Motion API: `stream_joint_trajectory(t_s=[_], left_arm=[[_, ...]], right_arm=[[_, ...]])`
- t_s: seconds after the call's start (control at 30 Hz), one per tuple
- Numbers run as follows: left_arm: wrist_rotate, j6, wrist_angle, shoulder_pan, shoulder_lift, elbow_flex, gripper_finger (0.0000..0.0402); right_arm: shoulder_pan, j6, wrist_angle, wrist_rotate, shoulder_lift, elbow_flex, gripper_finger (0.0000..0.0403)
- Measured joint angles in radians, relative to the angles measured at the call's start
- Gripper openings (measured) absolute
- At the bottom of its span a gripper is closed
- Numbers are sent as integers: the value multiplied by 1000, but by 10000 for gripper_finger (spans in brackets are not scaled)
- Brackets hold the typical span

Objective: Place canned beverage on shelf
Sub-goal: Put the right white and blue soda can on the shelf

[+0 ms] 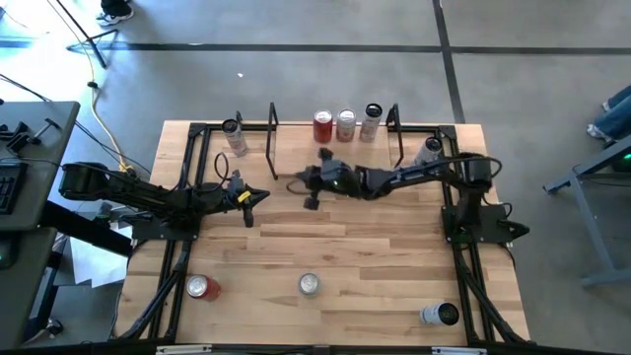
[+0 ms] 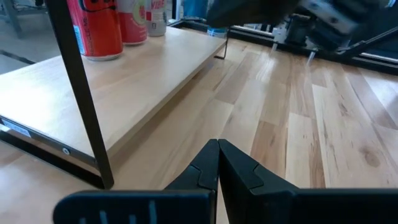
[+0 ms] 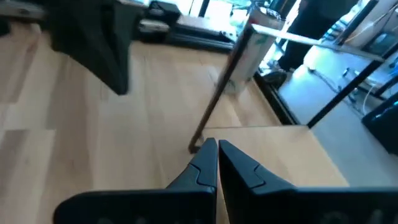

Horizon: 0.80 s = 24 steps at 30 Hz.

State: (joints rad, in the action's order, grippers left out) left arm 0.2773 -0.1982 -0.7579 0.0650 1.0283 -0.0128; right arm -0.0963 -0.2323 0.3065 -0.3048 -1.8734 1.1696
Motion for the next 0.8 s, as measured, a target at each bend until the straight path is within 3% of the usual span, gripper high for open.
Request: stream_joint_trajectory(t_s=[0.13, 0.27, 0.53, 0.8], left_arm=[[0, 0, -1, 0, 0, 0, 0], [-2, -10, 5, -1, 0, 0, 0], [-3, -18, 29, -21, 0, 0, 0], [-2, -18, 21, -21, 0, 0, 0]], right_arm=[[57, -1, -20, -84, 91, -48, 0], [93, 17, -169, -171, 207, -99, 0], [95, 160, -708, -239, 536, -142, 0], [50, 263, -1241, -257, 808, -37, 0]])
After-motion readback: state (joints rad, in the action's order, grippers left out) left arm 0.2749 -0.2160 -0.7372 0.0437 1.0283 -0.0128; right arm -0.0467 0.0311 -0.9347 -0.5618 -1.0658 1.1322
